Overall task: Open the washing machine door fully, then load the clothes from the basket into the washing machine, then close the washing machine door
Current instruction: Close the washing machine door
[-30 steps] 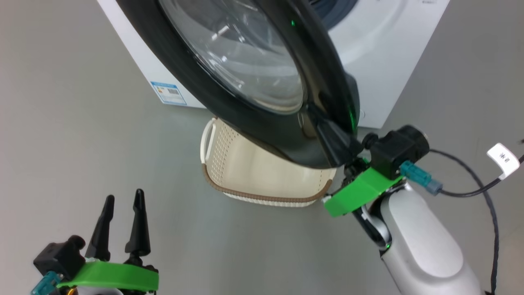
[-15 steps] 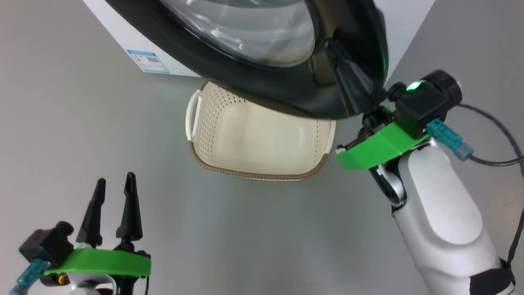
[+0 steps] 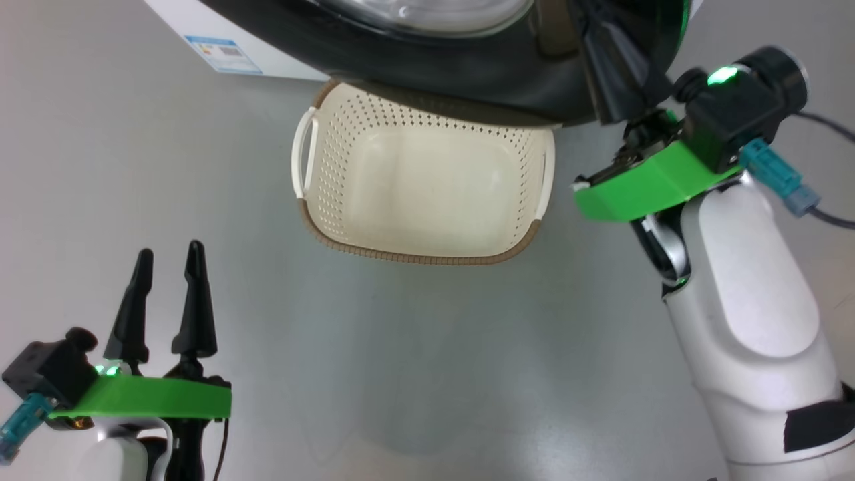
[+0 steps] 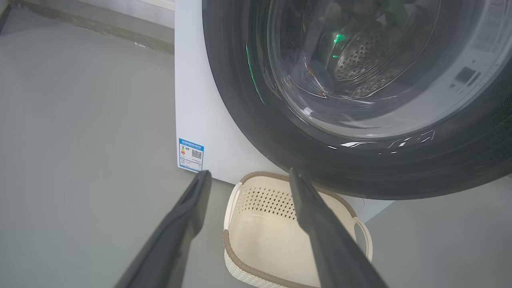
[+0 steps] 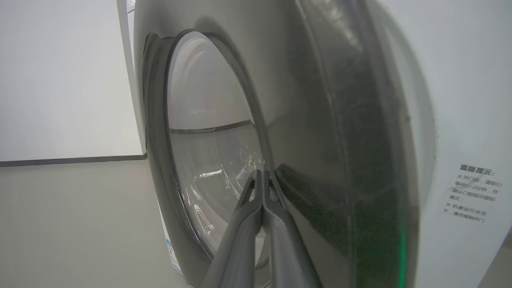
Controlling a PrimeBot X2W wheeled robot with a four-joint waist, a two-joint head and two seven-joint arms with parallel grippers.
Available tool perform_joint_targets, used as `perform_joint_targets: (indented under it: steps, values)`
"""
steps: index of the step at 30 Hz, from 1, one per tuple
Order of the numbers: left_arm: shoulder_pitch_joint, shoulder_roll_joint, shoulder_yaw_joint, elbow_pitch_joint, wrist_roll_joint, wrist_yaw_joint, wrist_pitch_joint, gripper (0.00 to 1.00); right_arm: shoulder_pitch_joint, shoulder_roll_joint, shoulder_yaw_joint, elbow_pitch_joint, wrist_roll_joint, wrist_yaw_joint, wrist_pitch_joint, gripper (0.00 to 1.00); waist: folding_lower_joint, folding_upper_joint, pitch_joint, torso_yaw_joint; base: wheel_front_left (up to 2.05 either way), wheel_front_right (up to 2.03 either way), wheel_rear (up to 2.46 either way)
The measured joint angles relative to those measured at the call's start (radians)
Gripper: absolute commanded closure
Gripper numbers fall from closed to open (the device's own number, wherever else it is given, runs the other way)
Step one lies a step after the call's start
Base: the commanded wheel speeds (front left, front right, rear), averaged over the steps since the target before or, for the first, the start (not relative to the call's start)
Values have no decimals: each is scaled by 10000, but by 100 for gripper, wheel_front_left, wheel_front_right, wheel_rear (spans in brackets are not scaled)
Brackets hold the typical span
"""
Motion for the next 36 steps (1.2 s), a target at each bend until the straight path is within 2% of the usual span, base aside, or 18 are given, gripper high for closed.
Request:
perform_joint_targets:
  steps: [16, 24, 31, 36]
  values:
    - [-140, 113, -380, -190, -192, 0, -2, 0, -1347, -813, -127, 489, -512, 0, 0, 100, 0, 0, 421, 326, 0, 0, 0]
    - [-147, 163, -589, -82, -476, 0, -2, 0, -2118, -1158, -468, 995, -773, 2, 0, 100, 0, 0, 475, 606, 0, 0, 0]
    - [-198, 186, -677, -13, -587, 0, -2, 0, -3019, -1532, -1195, 1653, -1298, 2, -12, 100, 0, 0, 417, 732, 0, 0, 0]
    - [-198, 180, -765, 17, -587, 0, -2, 0, -3123, -1551, -1381, 1929, -1530, 2, -42, 100, 0, 0, 324, 711, 0, 0, 0]
